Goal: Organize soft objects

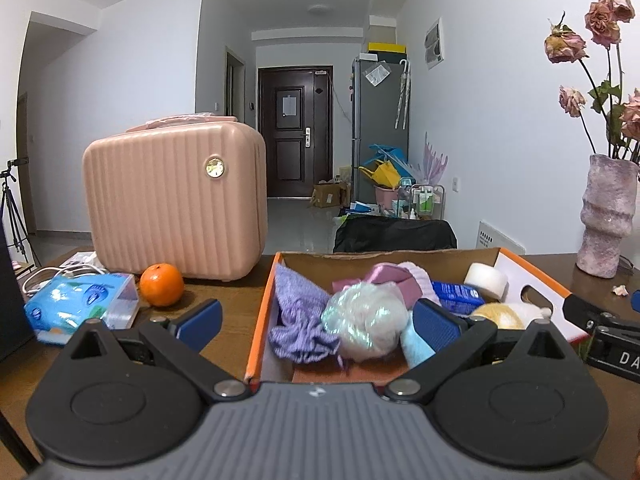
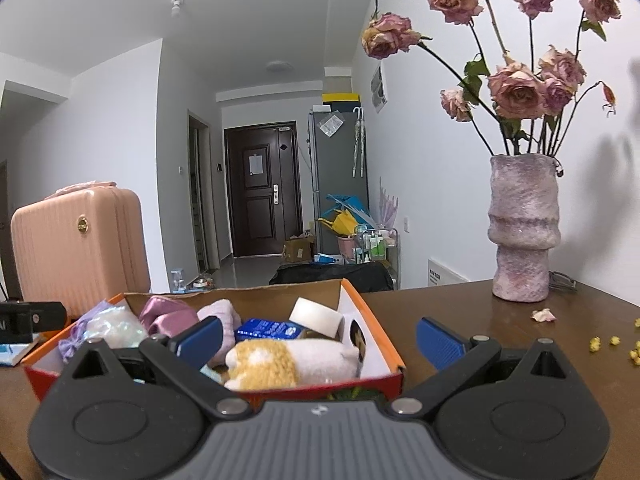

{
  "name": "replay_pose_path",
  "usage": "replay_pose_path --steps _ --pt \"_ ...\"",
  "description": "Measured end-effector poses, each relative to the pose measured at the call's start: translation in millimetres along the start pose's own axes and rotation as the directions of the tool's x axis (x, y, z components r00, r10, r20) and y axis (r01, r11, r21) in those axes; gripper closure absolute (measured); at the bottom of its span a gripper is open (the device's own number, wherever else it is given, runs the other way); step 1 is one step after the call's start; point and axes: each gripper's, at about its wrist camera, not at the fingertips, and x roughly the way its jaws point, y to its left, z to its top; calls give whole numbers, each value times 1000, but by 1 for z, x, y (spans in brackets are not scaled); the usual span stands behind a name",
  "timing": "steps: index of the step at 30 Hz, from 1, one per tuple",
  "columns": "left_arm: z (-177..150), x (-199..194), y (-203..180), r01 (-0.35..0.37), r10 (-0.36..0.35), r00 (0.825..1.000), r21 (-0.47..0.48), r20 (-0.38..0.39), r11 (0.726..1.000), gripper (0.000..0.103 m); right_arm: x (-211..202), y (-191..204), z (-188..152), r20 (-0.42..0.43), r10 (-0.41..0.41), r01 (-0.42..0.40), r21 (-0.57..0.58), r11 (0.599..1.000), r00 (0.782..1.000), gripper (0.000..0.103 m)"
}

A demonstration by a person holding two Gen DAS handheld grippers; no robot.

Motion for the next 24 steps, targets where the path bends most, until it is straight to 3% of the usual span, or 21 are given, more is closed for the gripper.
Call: replay_pose_path --steps 12,24 --pt "-19 -50 11 5 -5 1000 21 -10 1000 0 -60 -1 -11 -7 18 -18 -33 999 1000 0" --pt "-40 -107 31 54 -54 998 21 -22 998 0 -125 0 -20 2 57 -57 -51 997 998 0"
